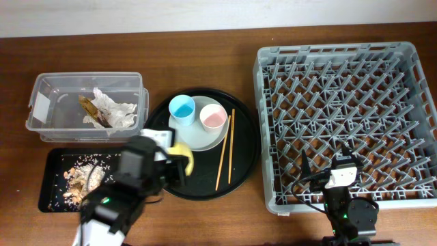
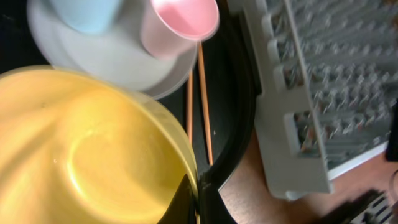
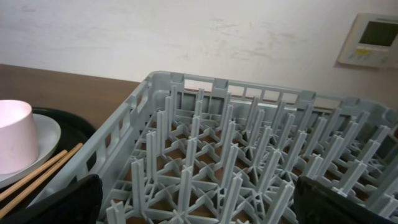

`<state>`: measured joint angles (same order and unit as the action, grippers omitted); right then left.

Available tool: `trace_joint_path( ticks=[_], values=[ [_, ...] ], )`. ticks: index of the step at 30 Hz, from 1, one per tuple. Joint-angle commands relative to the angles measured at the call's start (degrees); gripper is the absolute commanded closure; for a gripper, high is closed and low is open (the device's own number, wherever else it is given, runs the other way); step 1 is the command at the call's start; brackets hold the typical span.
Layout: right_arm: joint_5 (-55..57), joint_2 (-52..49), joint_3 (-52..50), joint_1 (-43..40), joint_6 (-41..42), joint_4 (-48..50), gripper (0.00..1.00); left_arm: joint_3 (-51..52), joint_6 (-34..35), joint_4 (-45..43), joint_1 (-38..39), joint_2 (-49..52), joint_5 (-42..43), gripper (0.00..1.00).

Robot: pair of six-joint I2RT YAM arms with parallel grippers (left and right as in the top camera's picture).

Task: Sort waste into correct bins and load items into the dishwasher rack
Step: 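Set the empty yellow bowl back on the round tray with the left gripper, then reach the right gripper to the round tray and grasp one wooden chopstick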

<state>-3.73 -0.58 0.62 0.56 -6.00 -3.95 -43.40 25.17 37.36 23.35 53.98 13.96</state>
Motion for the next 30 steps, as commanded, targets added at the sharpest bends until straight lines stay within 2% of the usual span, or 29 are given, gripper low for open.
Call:
trace_joint_path(
  ticks=[1, 2, 5, 8, 11, 12, 15, 18, 19, 20, 21, 23, 30],
  values=[
    [0.09, 0.37, -0.31, -0.26, 0.24, -0.33, 0.02, -0.76, 1.16, -3.37, 8.50, 9.99, -10.86, 1.00],
    [0.09, 0.37, -0.31, -0.26, 0.24, -0.33, 0.02, -0.76, 1.16, -5.35, 10.27, 15.63, -13.16, 1.00],
    [0.09, 0.37, -0.31, -0.26, 0.24, -0.33, 0.02, -0.76, 1.16, -7.67, 10.40, 24.13, -14.01, 1.00],
    [0.09, 0.37, -0.31, -0.26, 0.24, -0.33, 0.02, -0.76, 1.16, -9.70, 10.40, 26.82, -14.03, 0.99],
    [0.09, 0.37, -0.31, -0.26, 0.24, -0.33, 0.02, -0.76, 1.16, -9.73, 10.40, 26.80, -13.99, 0.59],
    [0.09, 0.37, -0.31, -0.26, 0.24, -0.33, 0.02, -0.81, 1.16, -9.75, 10.40, 26.80, -13.99, 0.53],
    [0.09, 0.37, -0.31, -0.26, 0.24, -0.33, 0.02, -5.05, 1.16, -8.79, 9.44, 25.59, -14.49, 0.48],
    [0.09, 0.37, -0.31, -0.26, 0.24, -0.33, 0.02, -11.52, 1.09, -5.49, 2.78, 22.97, -18.53, 0.45],
    [0.09, 0.37, -0.31, -0.26, 0.24, -0.33, 0.02, -12.66, 0.92, -4.57, -1.60, 22.18, -21.03, 0.35],
    [0.09, 0.37, -0.31, -0.26, 0.24, -0.33, 0.02, -12.66, 0.92, -4.59, -5.49, 21.73, -22.51, 0.16],
    [0.09, 0.37, -0.31, -0.26, 0.24, -0.33, 0.02, -12.63, 0.92, -4.48, -8.13, 21.77, -22.82, 0.01],
    [0.09, 0.37, -0.31, -0.26, 0.24, -0.33, 0.02, -12.63, 0.92, -4.50, -10.47, 21.81, -22.80, 0.01],
    [0.09, 0.37, -0.31, -0.26, 0.24, -0.33, 0.02, -12.63, 0.92, -4.28, -10.40, 21.81, -22.80, 0.01]
  ],
)
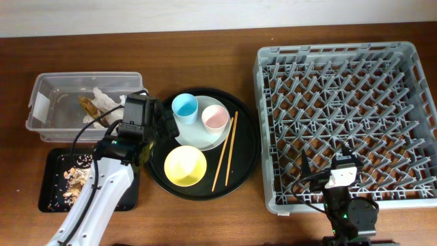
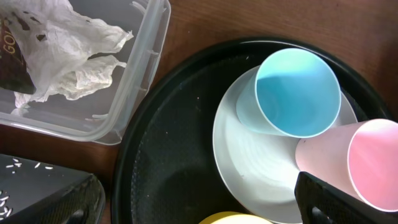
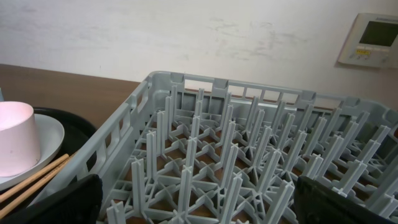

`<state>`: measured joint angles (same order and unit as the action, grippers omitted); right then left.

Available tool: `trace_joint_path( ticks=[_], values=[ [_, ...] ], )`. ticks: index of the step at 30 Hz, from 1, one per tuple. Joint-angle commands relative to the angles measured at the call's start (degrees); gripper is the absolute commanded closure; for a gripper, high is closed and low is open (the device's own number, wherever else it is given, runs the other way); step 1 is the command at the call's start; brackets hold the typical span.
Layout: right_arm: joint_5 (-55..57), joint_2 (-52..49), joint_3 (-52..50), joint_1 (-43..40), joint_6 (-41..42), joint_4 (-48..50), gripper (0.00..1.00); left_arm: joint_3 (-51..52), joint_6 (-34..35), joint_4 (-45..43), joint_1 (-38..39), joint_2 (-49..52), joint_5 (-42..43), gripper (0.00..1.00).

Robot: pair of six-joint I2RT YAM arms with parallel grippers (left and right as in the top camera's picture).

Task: Sort waste into correct bins and load items into the dishwasher rack
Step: 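Reach the right gripper to the round tray and grasp one wooden chopstick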

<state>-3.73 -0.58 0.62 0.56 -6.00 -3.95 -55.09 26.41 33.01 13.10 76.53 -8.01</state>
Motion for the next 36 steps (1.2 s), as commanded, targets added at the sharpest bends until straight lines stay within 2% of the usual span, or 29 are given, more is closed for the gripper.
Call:
trace_joint_path(
  ticks=[1, 8, 10, 11, 12, 14, 15, 16, 18, 20, 21, 23, 25, 26, 27, 28, 30, 31, 34, 36],
  values=[
    [0.09, 0.37, -0.31, -0.26, 0.24, -0.33, 0.01, -0.94, -0.33, 0.07, -0.15, -0.74, -0.83, 0.01],
    [0.07, 0.37, -0.31, -0.24, 0.24, 0.35, 0.02, -0.94, -0.33, 0.09, -0.15, -0.74, -0.83, 0.01],
    [-7.63, 0.15, -0.31, -0.20, 6.78, 0.31, 0.01, -0.94, -0.33, 0.07, -0.15, -0.74, -0.83, 0.01],
    [-8.44, 0.11, -0.31, -0.20, 16.11, 1.11, 0.02, -0.94, -0.33, 0.07, -0.15, -0.74, -0.83, 0.01],
    [-10.08, 0.11, -0.28, -0.20, 20.59, 2.38, 0.02, -0.94, -0.33, 0.09, -0.15, -0.74, -0.83, 0.01],
    [-17.00, 0.11, 3.32, -0.20, 26.77, 2.14, 0.02, -0.94, -0.33, 0.07, -0.15, -0.74, -0.83, 0.01],
    [-17.57, 0.09, 5.99, -0.20, 28.04, -0.61, 0.02, -0.94, -0.33, 0.09, -0.15, -0.74, -0.83, 0.01],
    [-16.57, -1.31, 14.64, -0.20, 28.15, -11.15, 0.02, -0.94, -0.33, 0.09, -0.15, -0.74, -0.83, 0.01],
    [-17.59, -12.90, 31.56, -0.20, 27.71, -25.49, 0.02, -0.94, -0.33, 0.09, -0.15, -0.74, -0.83, 0.01],
    [-22.47, -33.59, 52.85, -0.20, 24.44, -46.42, 0.02, -0.94, -0.33, 0.09, -0.15, -0.74, -0.83, 0.01],
    [-27.21, -42.42, 60.98, -0.20, 24.06, -53.37, 0.02, -0.94, -0.33, 0.09, -0.15, -0.74, -0.83, 0.01],
    [-32.13, -51.58, 66.10, -0.20, 24.06, -57.20, 0.02, -0.94, -0.33, 0.09, -0.15, -0.74, -0.83, 0.01],
    [-37.16, -60.43, 66.14, -0.17, 25.14, -59.39, 0.02, -0.94, -0.33, 0.09, -0.15, -0.74, -0.83, 0.01],
    [-37.48, -65.18, 66.14, 0.94, 24.63, -61.37, 0.12, -0.94, -0.33, 0.07, -0.15, -0.74, -0.83, 0.01],
    [-36.04, -68.15, 66.14, 3.69, 24.30, -61.68, 0.51, -0.94, -0.33, 0.07, -0.15, -0.74, -0.83, 0.01],
    [-32.30, -69.90, 66.14, 7.02, 25.64, -60.74, 0.68, -0.94, -0.33, 0.09, -0.15, -0.74, -0.83, 0.01],
    [-8.41, -72.35, 66.14, 21.88, 40.70, -58.69, 0.68, -0.94, -0.33, 0.09, -0.15, -0.74, -0.83, 0.01],
    [-1.29, -73.64, 66.12, 29.40, 46.03, -56.81, 0.69, -0.94, -0.33, 0.09, -0.15, -0.74, -0.83, 0.01],
    [9.03, -82.14, 66.03, 42.38, 53.96, -50.62, 0.74, -0.94, -0.33, 0.09, -0.15, -0.74, -0.83, 0.01],
    [10.25, -90.58, 66.03, 44.83, 55.98, -45.35, 0.75, -0.94, -0.33, 0.09, -0.15, -0.74, -0.83, 0.01]
  ],
)
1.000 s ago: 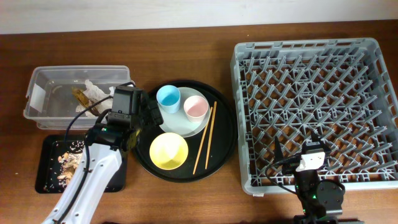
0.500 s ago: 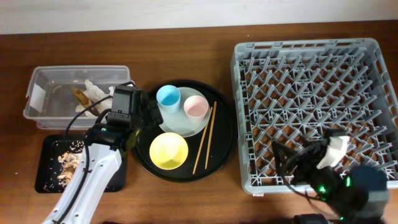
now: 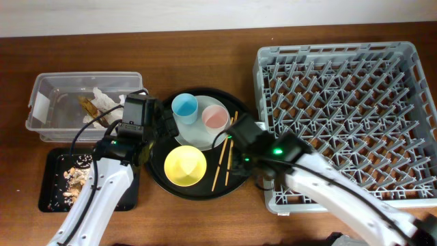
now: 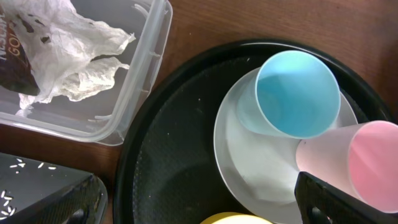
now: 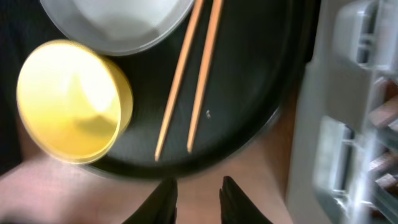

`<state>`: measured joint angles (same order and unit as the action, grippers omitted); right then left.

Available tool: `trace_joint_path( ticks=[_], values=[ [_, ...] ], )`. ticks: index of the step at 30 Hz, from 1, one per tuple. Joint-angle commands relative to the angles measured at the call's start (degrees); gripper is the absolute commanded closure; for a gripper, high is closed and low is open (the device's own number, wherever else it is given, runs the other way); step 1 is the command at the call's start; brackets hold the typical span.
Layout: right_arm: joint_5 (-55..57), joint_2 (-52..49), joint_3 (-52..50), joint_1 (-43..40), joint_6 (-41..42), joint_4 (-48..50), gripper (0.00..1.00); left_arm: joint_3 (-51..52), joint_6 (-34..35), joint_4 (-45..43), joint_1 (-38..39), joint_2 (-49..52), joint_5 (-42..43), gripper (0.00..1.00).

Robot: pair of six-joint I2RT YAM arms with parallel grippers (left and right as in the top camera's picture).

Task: Sort waste into correct bins and load items into the dishwasher rack
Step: 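Reach the right gripper to the round tray and grasp one wooden chopstick, then carry the chopstick to the dish rack and insert it upright with the right gripper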

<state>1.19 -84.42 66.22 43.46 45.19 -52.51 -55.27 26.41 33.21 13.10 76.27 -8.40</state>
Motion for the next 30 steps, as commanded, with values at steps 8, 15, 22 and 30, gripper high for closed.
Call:
trace_joint_path(
  ticks=[8, 15, 22, 30],
  values=[
    [16.74, -18.82, 0.42, 1.79, 9.01, 16.98, 0.78, -0.76, -0.33, -0.11, -0.15, -0.48, -0.44, 0.01],
    [15.98, -23.91, 0.33, 1.79, 11.30, 18.32, 0.82, -0.76, -0.33, -0.11, -0.15, -0.48, -0.44, 0.01],
    [14.64, -26.71, 0.33, 1.90, 12.39, 18.99, 0.82, -0.76, -0.33, -0.11, -0.15, -0.48, -0.44, 0.01],
    [14.53, -25.66, 0.35, 1.29, 12.09, 18.78, 0.96, -0.76, -0.33, -0.11, -0.15, -0.48, -0.44, 0.01]
  ],
)
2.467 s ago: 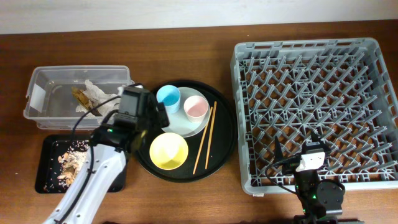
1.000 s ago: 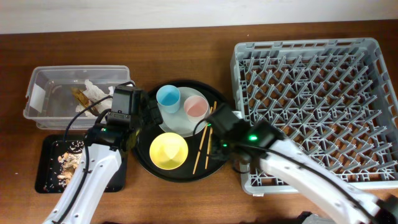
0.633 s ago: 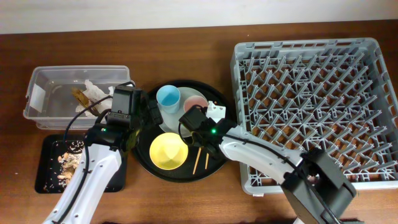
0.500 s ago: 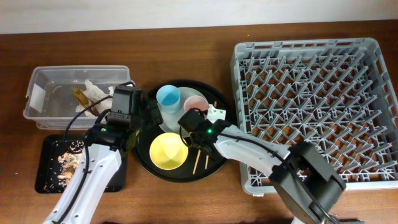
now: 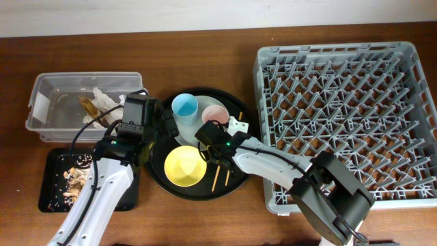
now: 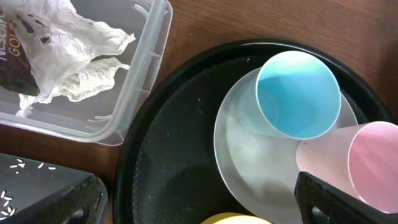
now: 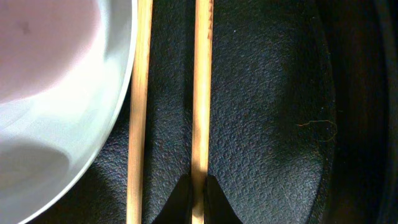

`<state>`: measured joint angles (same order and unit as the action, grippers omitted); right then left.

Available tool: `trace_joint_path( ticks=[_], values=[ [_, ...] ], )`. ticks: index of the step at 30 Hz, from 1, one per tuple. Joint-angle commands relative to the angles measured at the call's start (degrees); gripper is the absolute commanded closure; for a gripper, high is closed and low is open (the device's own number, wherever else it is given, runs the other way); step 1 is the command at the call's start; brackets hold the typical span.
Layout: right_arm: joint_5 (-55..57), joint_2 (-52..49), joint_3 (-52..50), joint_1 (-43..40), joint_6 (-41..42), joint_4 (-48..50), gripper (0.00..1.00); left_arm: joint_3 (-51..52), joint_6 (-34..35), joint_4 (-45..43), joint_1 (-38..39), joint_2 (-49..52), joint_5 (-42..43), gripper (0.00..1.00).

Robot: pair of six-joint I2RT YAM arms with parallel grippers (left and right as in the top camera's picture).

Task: Sort waste into correct bins and load items into the dishwasher rack
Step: 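Carry the chopstick to the dish rack and insert it upright with the right gripper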

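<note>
Two wooden chopsticks point(image 7: 140, 93) lie side by side on the round black tray point(image 6: 168, 155). My right gripper point(image 7: 198, 186) is down on the tray, its fingers pinching the right-hand chopstick point(image 7: 202, 74); overhead it sits just right of the yellow bowl point(image 5: 186, 166). The blue cup point(image 6: 297, 93) and pink cup point(image 6: 373, 162) stand on the white plate point(image 6: 249, 162). My left gripper point(image 6: 199, 199) hangs open over the tray's left part, holding nothing.
The grey dishwasher rack point(image 5: 341, 116) fills the right side, and my right arm reaches leftwards from it. A clear bin point(image 5: 41, 85) holding crumpled paper and a wrapper stands at the far left. Below it lies a black tray point(image 5: 51, 160) of food scraps.
My right gripper was above the tray's lower right part, clear of the chopsticks. It is now down on the tray, shut on the right-hand chopstick. The left arm has not moved.
My left gripper first held the yellow bowl over the tray's left edge while the right arm rested at the rack's front. Then the bowl stood on the tray and the left gripper was open. Later the right arm was over the tray, and now it grips a chopstick.
</note>
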<state>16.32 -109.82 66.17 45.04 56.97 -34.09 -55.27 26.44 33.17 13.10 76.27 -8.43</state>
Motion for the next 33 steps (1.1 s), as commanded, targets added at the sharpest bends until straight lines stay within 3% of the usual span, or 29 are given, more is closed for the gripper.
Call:
trace_joint_path(
  ticks=[1, 4, 8, 9, 10, 14, 17, 20, 22, 25, 28, 30, 33],
  values=[
    [-0.04, 2.56, 0.68, -1.40, 0.28, -1.90, 0.96, -0.76, -0.35, -0.07, -0.15, -0.48, -0.42, 0.01],
    [-3.17, 18.84, 1.03, -4.76, -19.41, -7.72, 0.96, -0.76, -0.35, -0.07, -0.15, -0.48, -0.42, 0.01],
    [-12.57, 34.29, 1.03, -9.99, -30.62, -10.99, 0.96, -0.76, -0.35, -0.07, -0.15, -0.48, -0.42, 0.01],
    [-14.05, 35.23, 1.03, -10.23, -30.16, -10.99, 0.79, -0.76, -0.35, -0.07, -0.15, -0.48, -0.42, 0.01],
    [-14.45, 34.27, 0.85, -9.55, -27.21, -11.15, 0.74, -0.76, -0.35, -0.07, -0.15, -0.48, -0.42, 0.01],
    [-14.08, 19.76, 0.74, -4.96, -11.96, -10.75, 0.73, -0.76, -0.35, -0.07, -0.15, -0.48, -0.42, 0.01],
    [-12.20, 5.18, 0.74, -2.99, -9.46, -6.80, 0.73, -0.76, -0.35, -0.07, -0.15, -0.48, -0.42, 0.01],
    [-12.22, -1.05, 0.74, -3.06, -9.29, -3.32, 0.73, -0.76, -0.35, -0.07, -0.15, -0.48, -0.42, 0.01],
    [-11.56, -1.29, 0.74, -3.06, -8.11, -2.73, 0.74, -0.76, -0.35, -0.07, -0.15, -0.48, -0.42, 0.01],
    [-11.58, -1.11, 0.79, -3.06, -8.00, -3.56, 0.96, -0.76, -0.35, -0.07, -0.15, -0.48, -0.42, 0.01],
    [-9.86, 4.13, 2.08, -3.17, -8.28, -6.23, 0.96, -0.76, -0.35, -0.07, -0.15, -0.48, -0.42, 0.01],
    [-3.87, 14.62, 4.90, -3.17, -9.75, -12.74, 0.96, -0.76, -0.35, -0.07, -0.15, -0.48, -0.42, 0.01],
    [-3.37, 27.65, 4.90, -3.17, -21.51, -14.62, 0.96, -0.76, -0.35, -0.07, -0.15, -0.48, -0.42, 0.01]
  ],
)
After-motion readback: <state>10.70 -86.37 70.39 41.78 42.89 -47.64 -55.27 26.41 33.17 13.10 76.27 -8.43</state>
